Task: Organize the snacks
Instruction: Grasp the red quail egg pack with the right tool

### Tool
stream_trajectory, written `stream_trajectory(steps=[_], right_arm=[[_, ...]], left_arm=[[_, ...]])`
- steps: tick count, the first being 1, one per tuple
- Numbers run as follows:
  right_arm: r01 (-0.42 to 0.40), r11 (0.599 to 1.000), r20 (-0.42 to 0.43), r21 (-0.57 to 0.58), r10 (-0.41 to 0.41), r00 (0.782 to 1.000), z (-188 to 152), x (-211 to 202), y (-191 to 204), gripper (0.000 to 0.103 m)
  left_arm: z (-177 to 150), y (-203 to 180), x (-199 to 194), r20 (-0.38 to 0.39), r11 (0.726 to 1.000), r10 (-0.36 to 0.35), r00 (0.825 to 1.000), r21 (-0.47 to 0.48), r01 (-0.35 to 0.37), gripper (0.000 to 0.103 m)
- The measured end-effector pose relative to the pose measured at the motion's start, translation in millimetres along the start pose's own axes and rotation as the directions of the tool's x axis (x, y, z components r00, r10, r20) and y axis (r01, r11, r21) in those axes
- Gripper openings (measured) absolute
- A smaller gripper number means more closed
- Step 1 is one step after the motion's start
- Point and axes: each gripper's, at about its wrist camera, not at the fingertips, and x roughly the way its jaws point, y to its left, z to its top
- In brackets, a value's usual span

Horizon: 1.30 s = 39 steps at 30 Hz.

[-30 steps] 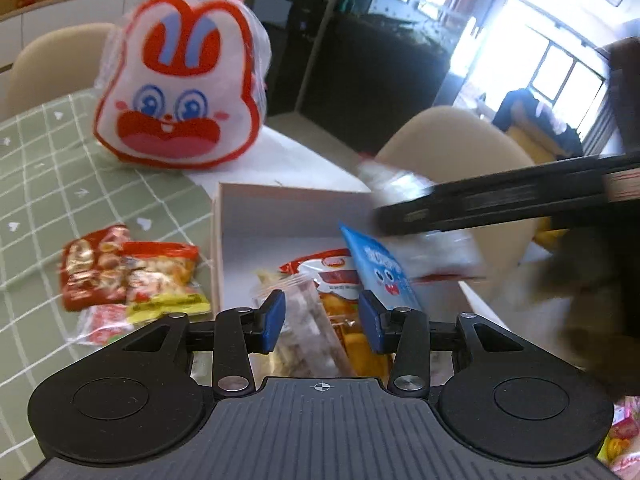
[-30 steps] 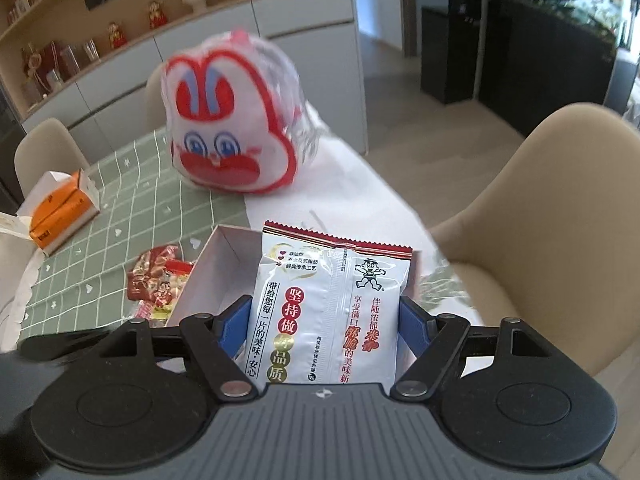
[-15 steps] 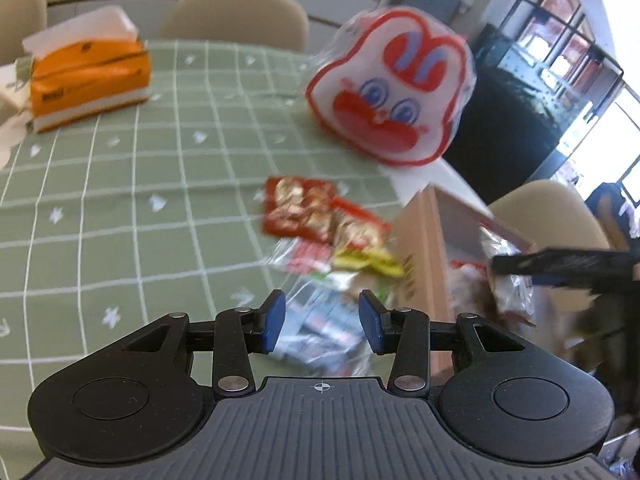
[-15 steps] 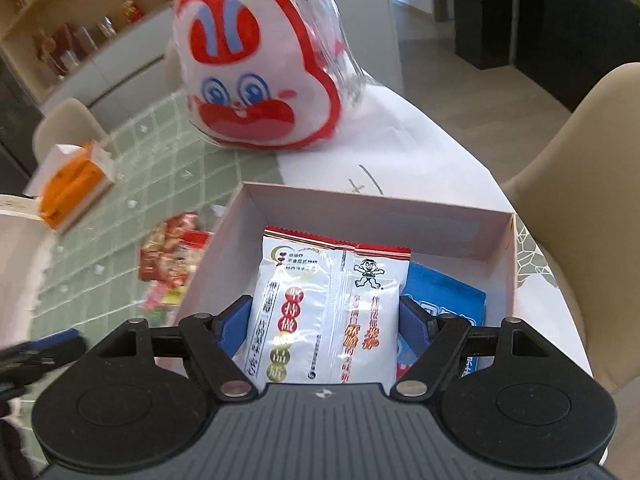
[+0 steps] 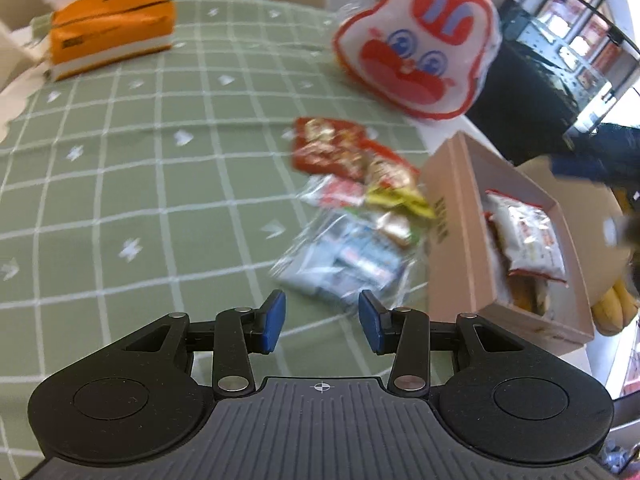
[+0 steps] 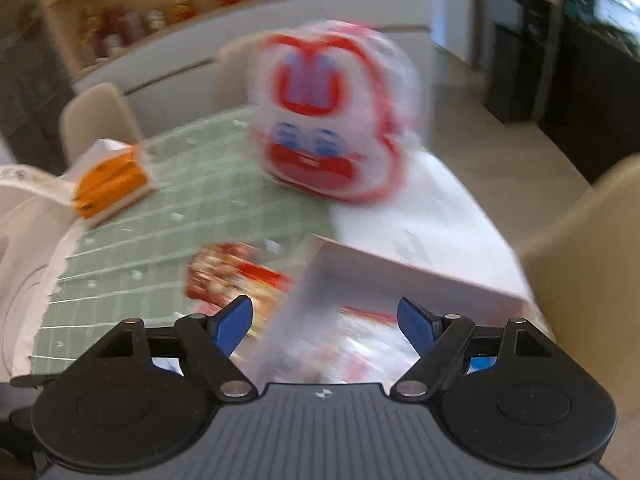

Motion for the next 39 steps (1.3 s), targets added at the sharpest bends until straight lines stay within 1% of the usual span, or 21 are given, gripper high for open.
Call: stream_trajectory(steps=[2,4,6,7,8,9,11,13,16,17,20,23,26,28,31,33,36,39], right_arm=[[-0.047,0.998,-0.023,-0.044,0.046,0.999,15,20,26,0.08],[-0.083,0.996,-0.054,-0.03,0.082,0.995,29,45,46,0.08],[-0.119,0.993,-0.13,0.016,0.12,0.984,42,79,62,0.08],[-0.131,0.991,-0.177,0.039,0.136,0.975,48,98,69,0.08],[-0.125,0.991,-0.215,0.054,0.134,0.967,52,118,74,0.08],[-0.104,0.993,-0.234,0.054,0.114,0.966,53,132,79,0.08],[-0.028,1.0,-0.247,0.003,0.028,0.969,54,156,89,0.08],[0.019,0.999,-0.265,-0.035,-0.027,0.964,53,172,92,0.08],[0.025,0.998,-0.305,-0.051,-0.04,0.952,48,188,94,0.08],[0.029,0.998,-0.307,-0.059,-0.046,0.951,48,190,96,0.083],[0.041,0.995,-0.306,-0.094,-0.068,0.95,44,189,104,0.083],[0.019,0.992,-0.303,-0.122,-0.055,0.951,37,181,110,0.077],[0.001,0.987,-0.308,-0.16,-0.051,0.95,29,171,117,0.074],[0.003,0.987,-0.297,-0.159,-0.051,0.954,26,165,122,0.073],[-0.015,0.991,-0.258,-0.136,-0.021,0.966,23,144,125,0.073],[-0.043,0.994,-0.242,-0.099,0.018,0.97,23,126,126,0.073],[-0.097,0.993,-0.245,-0.066,0.078,0.966,16,105,133,0.073],[-0.115,0.989,-0.246,-0.097,0.088,0.965,-3,81,146,0.073]], left_arm=[[-4,11,-7,-0.003,1.0,0.008,1.0,-0.022,-0.008,0.045],[-9,21,-15,-0.003,0.999,0.016,1.0,-0.039,-0.016,0.045],[-16,31,-23,-0.002,0.998,0.018,1.0,-0.055,-0.018,0.045],[-19,37,-27,0.0,0.998,0.016,1.0,-0.066,-0.016,0.045],[-21,41,-30,0.002,0.997,0.014,1.0,-0.076,-0.014,0.045],[-24,45,-33,0.003,0.996,0.014,1.0,-0.089,-0.013,0.045],[-29,54,-38,0.002,0.994,0.011,1.0,-0.107,-0.011,0.045],[-34,61,-41,0.0,0.992,0.008,1.0,-0.123,-0.008,0.045],[-41,71,-45,0.0,0.989,0.002,1.0,-0.149,-0.002,0.045],[-43,74,-46,0.003,0.988,0.001,1.0,-0.155,-0.001,0.045],[-47,79,-50,0.011,0.985,0.002,1.0,-0.174,0.0,0.044],[-47,80,-54,0.012,0.986,0.013,1.0,-0.169,-0.011,0.044],[-49,81,-58,0.017,0.985,0.012,1.0,-0.17,-0.009,0.044],[-51,82,-60,0.022,0.985,0.005,1.0,-0.171,-0.002,0.044],[-54,83,-61,0.019,0.985,-0.003,1.0,-0.171,0.006,0.044],[-56,84,-61,0.018,0.986,-0.008,1.0,-0.165,0.011,0.044],[-60,81,-63,0.016,0.989,-0.016,1.0,-0.145,0.018,0.044],[-63,77,-67,0.015,0.992,-0.026,1.0,-0.12,0.027,0.044]])
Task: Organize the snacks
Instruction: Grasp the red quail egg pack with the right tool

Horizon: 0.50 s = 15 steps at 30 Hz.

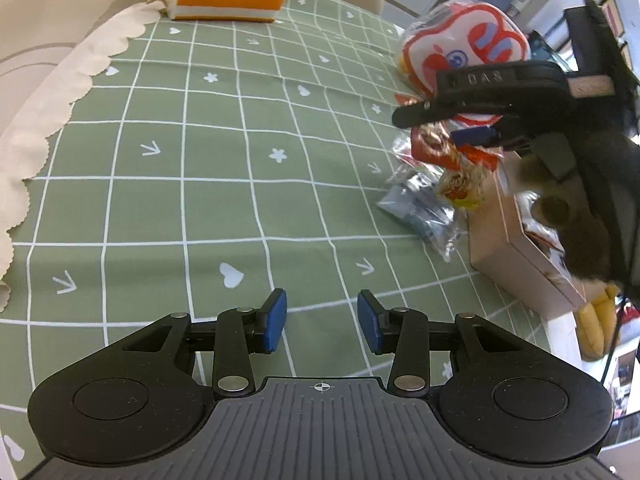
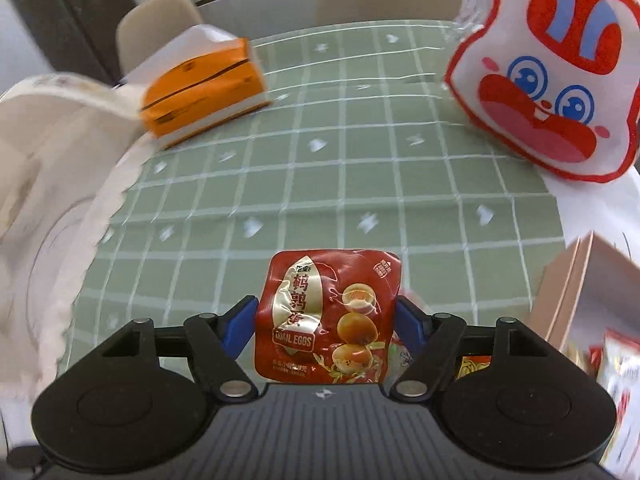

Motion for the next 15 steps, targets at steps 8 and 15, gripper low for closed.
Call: stream_trajectory(steps=[8,15], right_arm=[[-0.089,0.996,-0.045,-0.017,0.088,0.995,-66,-40,34,0.073],[-0.059,0.998,-0.165,-0.014,0.055,0.985,-136,-46,36,0.073]], left_arm=[[-9,1,-4,-0.007,1.0,0.003,1.0,-0.002,-0.003,0.044],[-15,1,-7,-0.013,1.0,0.012,1.0,-0.008,-0.012,0.044]])
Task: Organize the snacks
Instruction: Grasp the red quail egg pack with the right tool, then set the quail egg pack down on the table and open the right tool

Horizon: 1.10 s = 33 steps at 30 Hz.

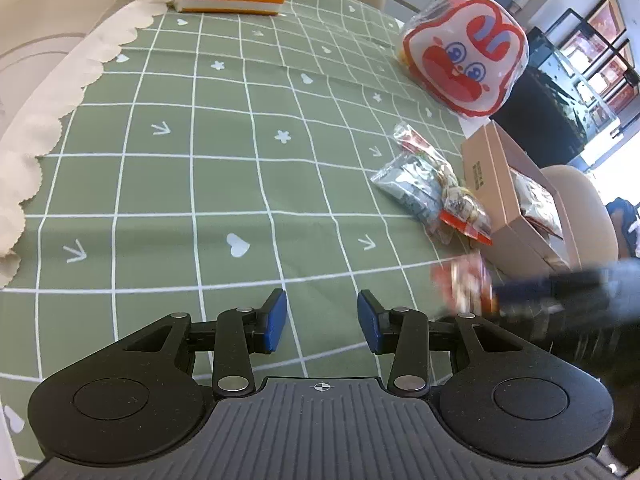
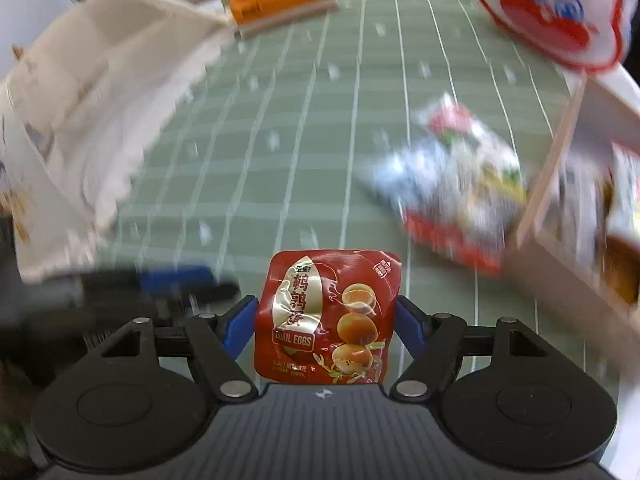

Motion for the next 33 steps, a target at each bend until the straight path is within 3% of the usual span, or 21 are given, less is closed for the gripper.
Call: stream_trajectory(steps=[4,13,19,26,33], right_arm=[[0.053,0.998,-0.043,0.022,-0.052,0.998,-34,12,-8,0.074],[0.146,0.988,0.031,-0.054,-0.145,0.989,-60,12,4,0.079],[0.116,0.993,0.127,0.029,-0.119,0.985,-66,-11,-13,0.079],[0.112,0.983,0.226,0.147,-0.144,0.964,-77,-38,-41,0.079],[0.122,0.953,0.229,0.279,-0.189,0.955,-102,-40,-76,0.079]], left_arm=[[-2,-4,0,-0.006,1.0,-0.002,1.0,0.009,0.002,0.044],[-6,-15,3,-0.021,0.999,-0.018,1.0,0.034,0.018,0.044],[-6,-20,7,-0.025,0.999,-0.018,1.0,0.034,0.019,0.044],[8,-43,19,-0.041,0.995,-0.039,0.998,0.087,0.043,0.044],[39,-48,26,0.063,0.991,-0.058,0.996,0.127,0.05,0.044]])
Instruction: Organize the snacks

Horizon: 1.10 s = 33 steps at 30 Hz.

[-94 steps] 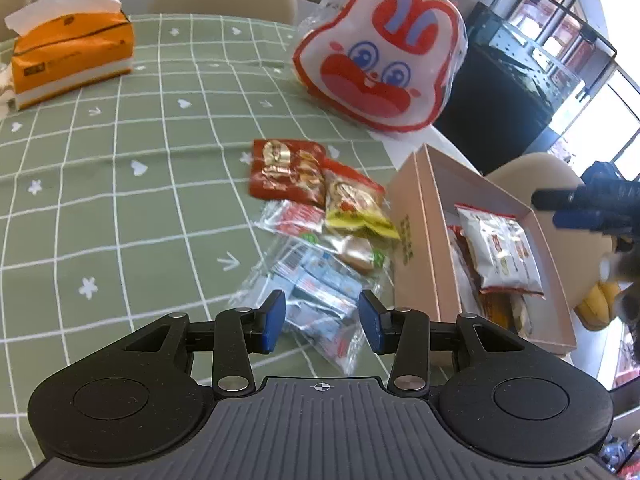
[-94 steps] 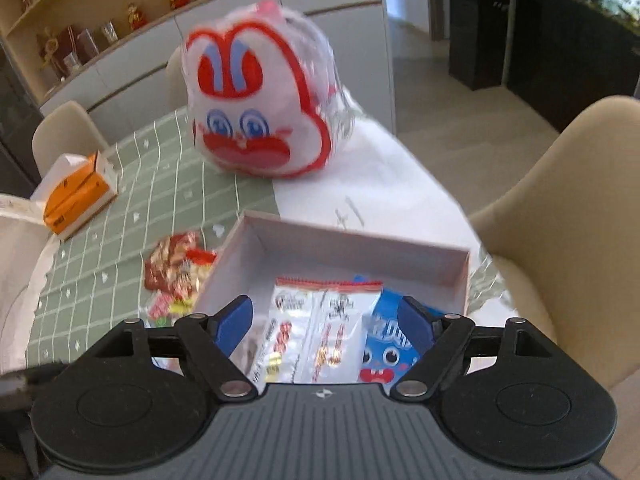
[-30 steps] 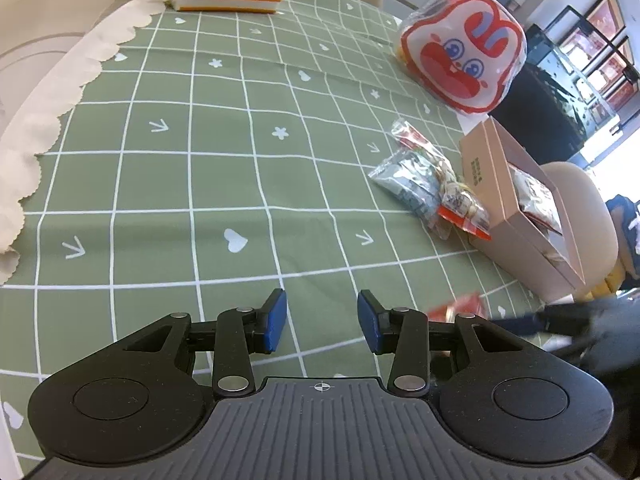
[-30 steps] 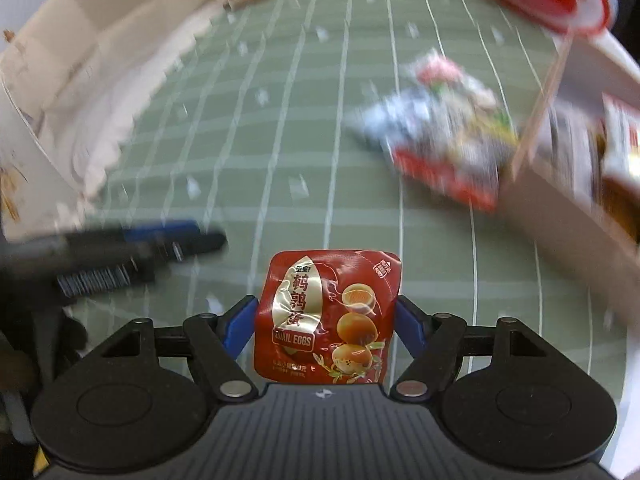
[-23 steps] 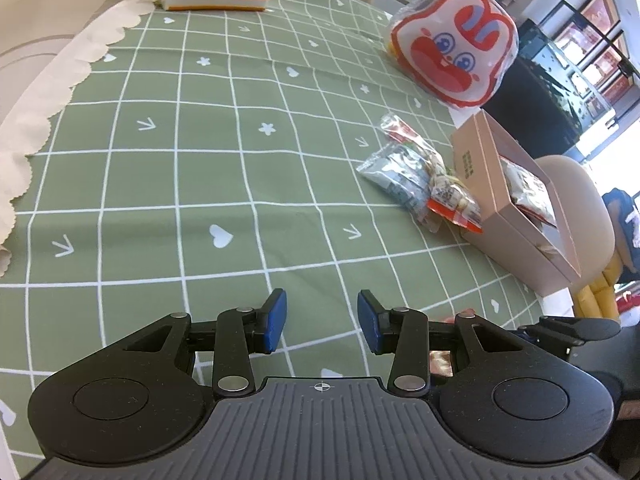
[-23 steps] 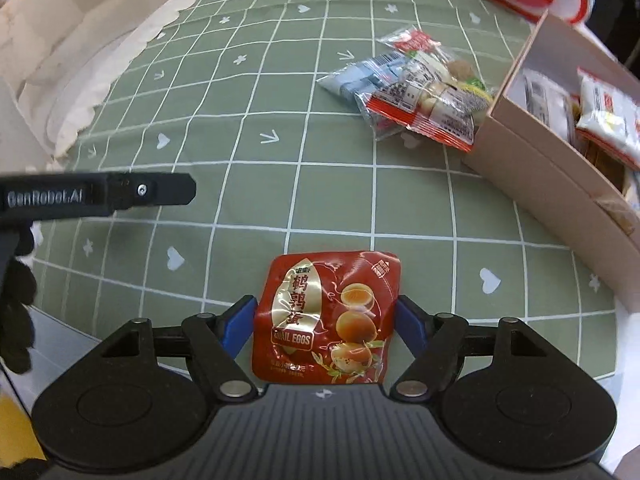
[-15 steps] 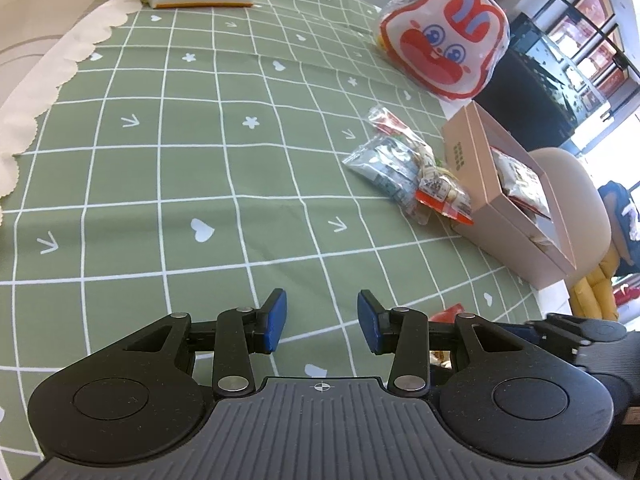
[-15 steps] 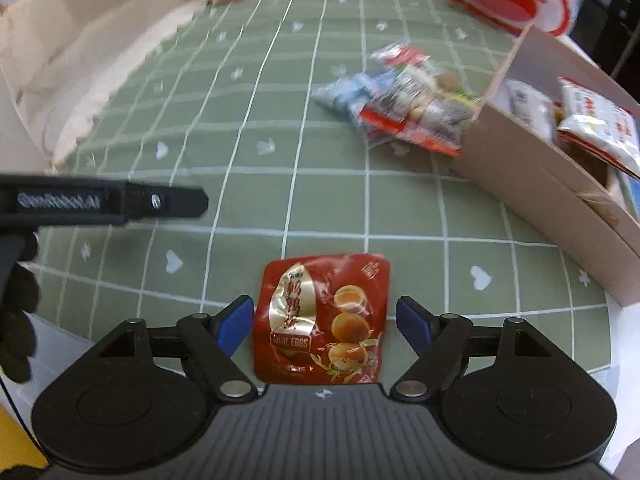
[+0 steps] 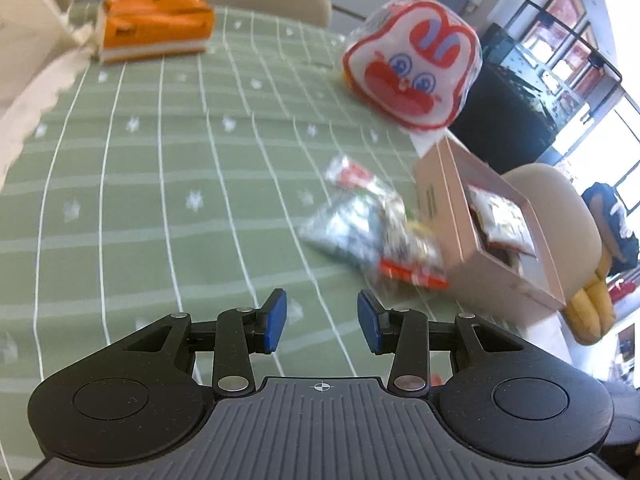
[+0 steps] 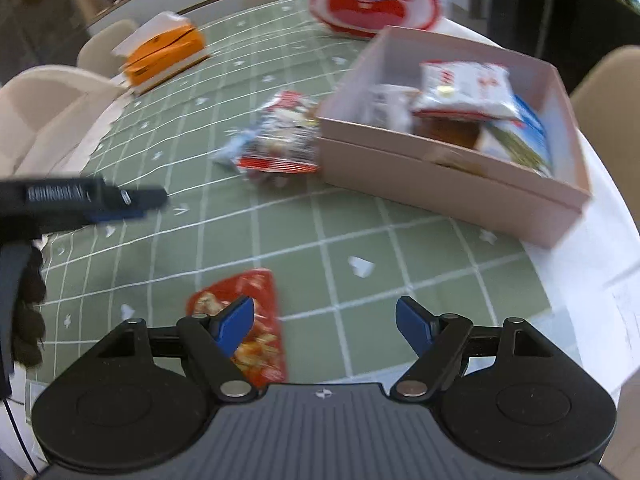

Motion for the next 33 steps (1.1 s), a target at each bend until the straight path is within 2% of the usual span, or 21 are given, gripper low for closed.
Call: stream_trajectory(steps=[2,6,9,13,16,21,26,28,30,33], right_arm=[[0.002,1.0,0.004,0.021,-0.002,1.0,-4,1,-9,0.079],[0.015,0.998,0.004,0.058,-0.015,1.0,-14,4,-21,0.079],[0.018,0.996,-0.008,0.088,-0.017,1.0,-18,8,-28,0.079],[0.016,0.996,-0.004,0.088,-0.015,1.0,-21,9,-32,0.079],[0.032,0.998,0.004,0.055,-0.033,0.999,-22,10,-28,0.079],[0.053,0.999,0.012,-0.007,-0.053,0.999,-25,11,-20,0.079],[-0.014,0.999,0.052,-0.039,0.016,0.998,-6,8,-10,0.079],[-0.063,0.997,0.063,-0.032,0.065,0.996,8,10,-5,0.079],[-0.116,0.993,0.071,-0.027,0.118,0.99,22,13,3,0.079],[-0.128,0.99,0.098,-0.06,0.134,0.986,38,19,19,0.079]], left_arm=[[15,-3,11,-0.008,1.0,-0.002,1.0,0.023,0.002,0.044],[45,-22,42,-0.018,0.994,-0.077,0.997,0.077,0.078,0.044],[59,-40,66,-0.038,0.989,-0.107,0.994,0.103,0.11,0.044],[60,-66,89,-0.144,0.972,-0.106,0.984,0.192,0.133,0.044],[52,-72,101,-0.177,0.969,-0.087,0.98,0.214,0.125,0.046],[46,-75,95,-0.159,0.96,-0.063,0.985,0.261,0.104,0.044],[30,-70,72,-0.167,0.945,-0.025,0.986,0.316,0.078,0.043],[21,-61,59,-0.173,0.948,-0.028,0.985,0.307,0.081,0.043],[11,-49,45,-0.17,0.954,-0.002,0.985,0.294,0.052,0.041],[-2,-26,24,-0.152,0.964,0.041,0.988,0.265,0.001,0.041]])
